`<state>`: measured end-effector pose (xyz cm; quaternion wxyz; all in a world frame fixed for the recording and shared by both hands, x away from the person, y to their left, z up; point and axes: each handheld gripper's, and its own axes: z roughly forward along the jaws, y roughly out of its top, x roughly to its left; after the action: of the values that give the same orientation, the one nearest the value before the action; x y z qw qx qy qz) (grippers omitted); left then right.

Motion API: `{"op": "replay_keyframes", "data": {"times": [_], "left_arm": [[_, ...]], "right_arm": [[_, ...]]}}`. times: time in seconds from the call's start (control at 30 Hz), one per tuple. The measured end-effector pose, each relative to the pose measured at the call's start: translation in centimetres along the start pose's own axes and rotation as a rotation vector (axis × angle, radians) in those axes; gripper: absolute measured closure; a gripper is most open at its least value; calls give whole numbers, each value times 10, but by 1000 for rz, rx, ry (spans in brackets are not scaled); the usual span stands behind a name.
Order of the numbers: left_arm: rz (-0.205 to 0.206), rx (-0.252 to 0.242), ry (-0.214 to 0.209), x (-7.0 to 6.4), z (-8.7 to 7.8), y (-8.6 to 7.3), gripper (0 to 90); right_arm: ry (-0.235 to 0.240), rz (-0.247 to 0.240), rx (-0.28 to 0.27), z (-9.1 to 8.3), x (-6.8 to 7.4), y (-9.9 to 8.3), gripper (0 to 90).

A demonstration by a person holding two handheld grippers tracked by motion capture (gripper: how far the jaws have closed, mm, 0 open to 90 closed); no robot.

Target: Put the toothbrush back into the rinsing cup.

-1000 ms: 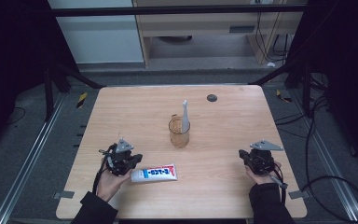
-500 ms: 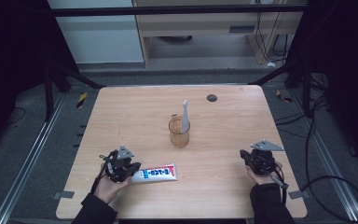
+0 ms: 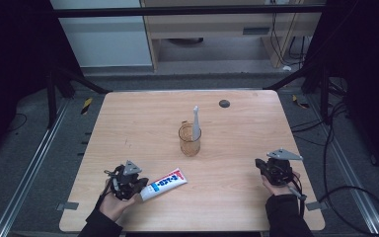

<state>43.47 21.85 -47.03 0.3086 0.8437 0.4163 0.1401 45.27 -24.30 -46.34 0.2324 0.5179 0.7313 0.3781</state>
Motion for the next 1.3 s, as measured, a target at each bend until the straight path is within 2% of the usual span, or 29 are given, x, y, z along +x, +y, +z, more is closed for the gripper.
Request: {"op": "replay_keyframes", "data": {"times": [0.33, 0.47, 0.7, 0.87, 1.0, 1.13, 1.2, 1.3], "left_arm": [[26, 3, -13, -10, -4, -6, 886], [14, -7, -12, -7, -5, -4, 852], [-28, -62, 7, 1, -14, 8, 767], [-21, -100, 10, -1, -18, 22, 681], [-16, -100, 8, -3, -18, 28, 605], [4, -67, -2, -6, -19, 34, 539], [12, -71, -3, -7, -18, 37, 517], [25, -51, -13, -8, -15, 42, 479]], "right_arm": [[-8, -3, -3, 0, -1, 0, 888], [-10, 2, -3, 0, -1, 0, 879], [-17, 16, -17, -3, -4, 1, 852], [-31, 3, -23, -3, -5, 2, 807], [-22, 5, -17, -1, -4, 3, 771], [-20, 1, -17, -1, -4, 4, 731], [-23, -1, -21, 0, -4, 4, 716], [-22, 2, -21, 0, -5, 4, 695]]}}
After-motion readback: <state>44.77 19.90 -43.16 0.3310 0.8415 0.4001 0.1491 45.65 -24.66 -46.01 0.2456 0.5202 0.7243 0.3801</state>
